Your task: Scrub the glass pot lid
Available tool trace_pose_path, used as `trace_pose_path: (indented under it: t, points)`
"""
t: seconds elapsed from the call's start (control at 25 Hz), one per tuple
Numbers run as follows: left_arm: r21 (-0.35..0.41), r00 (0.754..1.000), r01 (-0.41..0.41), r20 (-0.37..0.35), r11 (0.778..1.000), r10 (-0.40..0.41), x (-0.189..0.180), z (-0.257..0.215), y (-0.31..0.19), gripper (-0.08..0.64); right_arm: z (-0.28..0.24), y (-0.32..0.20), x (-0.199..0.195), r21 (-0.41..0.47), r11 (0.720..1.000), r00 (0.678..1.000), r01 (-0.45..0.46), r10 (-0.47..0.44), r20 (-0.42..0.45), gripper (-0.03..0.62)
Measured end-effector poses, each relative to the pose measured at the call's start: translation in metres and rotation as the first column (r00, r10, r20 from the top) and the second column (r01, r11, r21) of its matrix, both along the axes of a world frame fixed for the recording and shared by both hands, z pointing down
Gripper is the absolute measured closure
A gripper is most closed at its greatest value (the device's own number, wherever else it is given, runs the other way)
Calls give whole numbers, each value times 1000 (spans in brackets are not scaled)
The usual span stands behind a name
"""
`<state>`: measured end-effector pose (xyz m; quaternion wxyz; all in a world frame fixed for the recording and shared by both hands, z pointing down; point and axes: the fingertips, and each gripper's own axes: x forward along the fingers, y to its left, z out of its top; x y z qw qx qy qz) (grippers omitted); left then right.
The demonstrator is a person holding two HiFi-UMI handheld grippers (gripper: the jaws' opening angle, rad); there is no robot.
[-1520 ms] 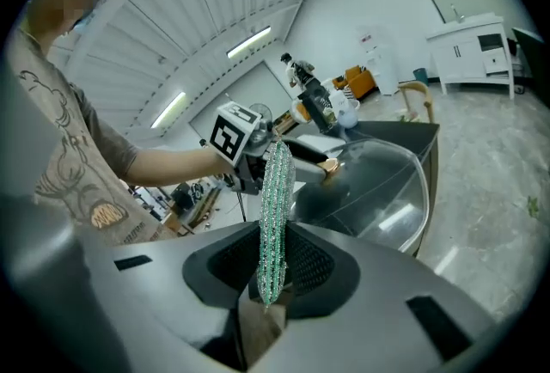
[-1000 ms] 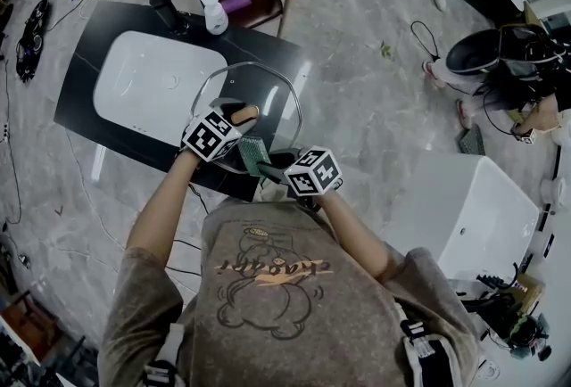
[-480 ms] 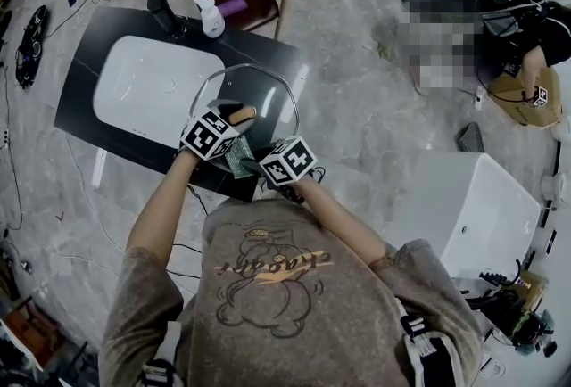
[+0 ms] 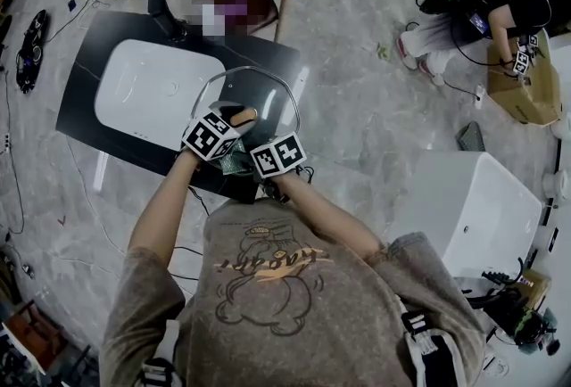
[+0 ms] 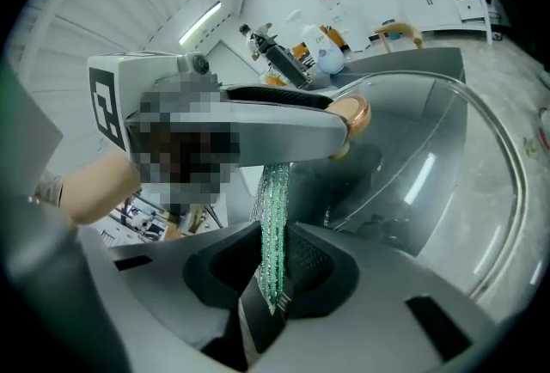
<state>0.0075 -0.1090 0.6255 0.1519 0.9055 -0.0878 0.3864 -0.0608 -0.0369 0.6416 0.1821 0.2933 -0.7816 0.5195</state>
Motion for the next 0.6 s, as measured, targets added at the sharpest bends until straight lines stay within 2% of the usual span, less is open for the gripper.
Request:
trace_pose_path:
  t: [0.24, 0.6]
  points:
    - [-1, 1000, -3, 0, 1000, 3, 1, 0, 1, 380, 1, 2, 3, -40, 998, 999, -46, 47, 17, 505]
    - [4, 1000, -3, 3, 1000, 3, 3, 1, 1, 380, 3, 8, 12, -44, 997, 998, -56, 56, -2, 503]
